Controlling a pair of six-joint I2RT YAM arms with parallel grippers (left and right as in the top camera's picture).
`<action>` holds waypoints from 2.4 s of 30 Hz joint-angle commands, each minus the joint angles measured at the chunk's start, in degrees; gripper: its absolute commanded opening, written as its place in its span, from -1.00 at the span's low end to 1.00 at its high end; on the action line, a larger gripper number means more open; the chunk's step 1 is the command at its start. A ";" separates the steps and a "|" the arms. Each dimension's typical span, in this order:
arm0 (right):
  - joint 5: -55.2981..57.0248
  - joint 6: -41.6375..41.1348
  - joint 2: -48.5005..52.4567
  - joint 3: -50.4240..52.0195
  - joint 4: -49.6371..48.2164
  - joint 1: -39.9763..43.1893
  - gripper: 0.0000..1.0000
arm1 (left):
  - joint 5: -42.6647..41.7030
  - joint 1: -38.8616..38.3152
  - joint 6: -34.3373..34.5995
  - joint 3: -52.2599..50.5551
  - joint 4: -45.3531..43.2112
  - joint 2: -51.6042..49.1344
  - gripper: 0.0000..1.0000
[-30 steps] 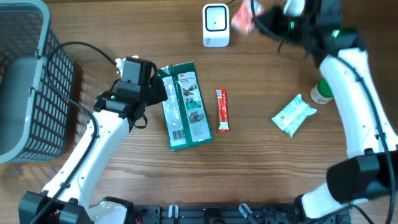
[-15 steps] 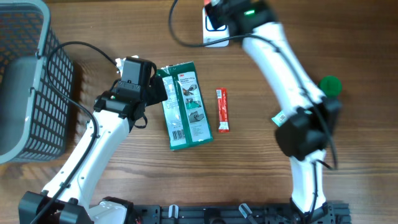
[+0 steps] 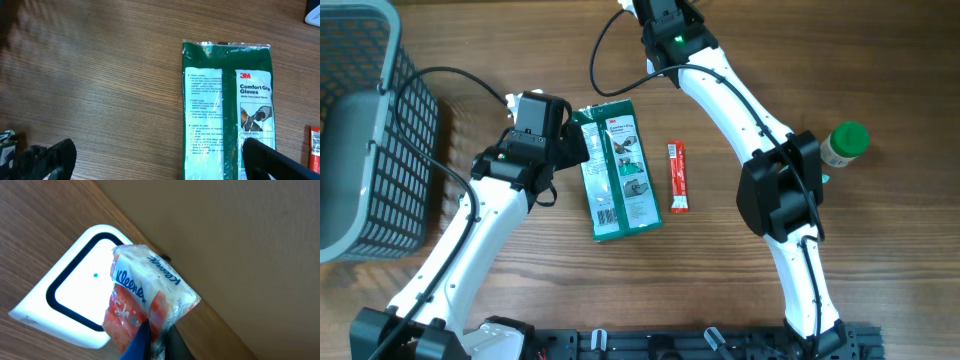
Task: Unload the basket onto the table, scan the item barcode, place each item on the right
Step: 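Carry the Kleenex pack right and set it down, opening the gripper, then move the right gripper to the red stick packet and grasp it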
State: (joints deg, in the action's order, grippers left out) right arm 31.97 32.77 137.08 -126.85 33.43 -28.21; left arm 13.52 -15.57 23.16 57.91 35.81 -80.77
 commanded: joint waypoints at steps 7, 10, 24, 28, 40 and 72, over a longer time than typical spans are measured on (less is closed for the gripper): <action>0.55 -2.99 -0.07 -0.11 0.83 0.15 -0.92 | 0.46 0.33 -0.66 0.44 -0.22 -0.07 1.00; -1.46 -7.26 -4.13 -0.13 4.48 0.15 -0.92 | 0.48 0.33 -0.66 0.44 -0.22 -0.07 1.00; -37.38 -34.49 -23.78 4.33 55.17 14.40 -0.91 | 0.46 0.33 -0.66 0.44 -0.20 -0.07 1.00; -37.99 -34.58 -23.78 16.57 49.44 18.43 -0.90 | 0.46 0.33 -0.66 0.44 -0.22 -0.07 1.00; -34.91 -35.80 -23.82 40.44 31.08 21.73 0.17 | 0.46 0.33 -0.66 0.44 -0.22 -0.07 1.00; -38.03 -60.48 -35.28 60.94 12.24 -1.84 -0.31 | 0.46 0.33 -0.66 0.44 -0.22 -0.07 1.00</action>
State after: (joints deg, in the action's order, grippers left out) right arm -6.96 -23.42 101.12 -71.07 50.78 -30.06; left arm 13.52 -15.57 23.16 57.91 35.79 -80.77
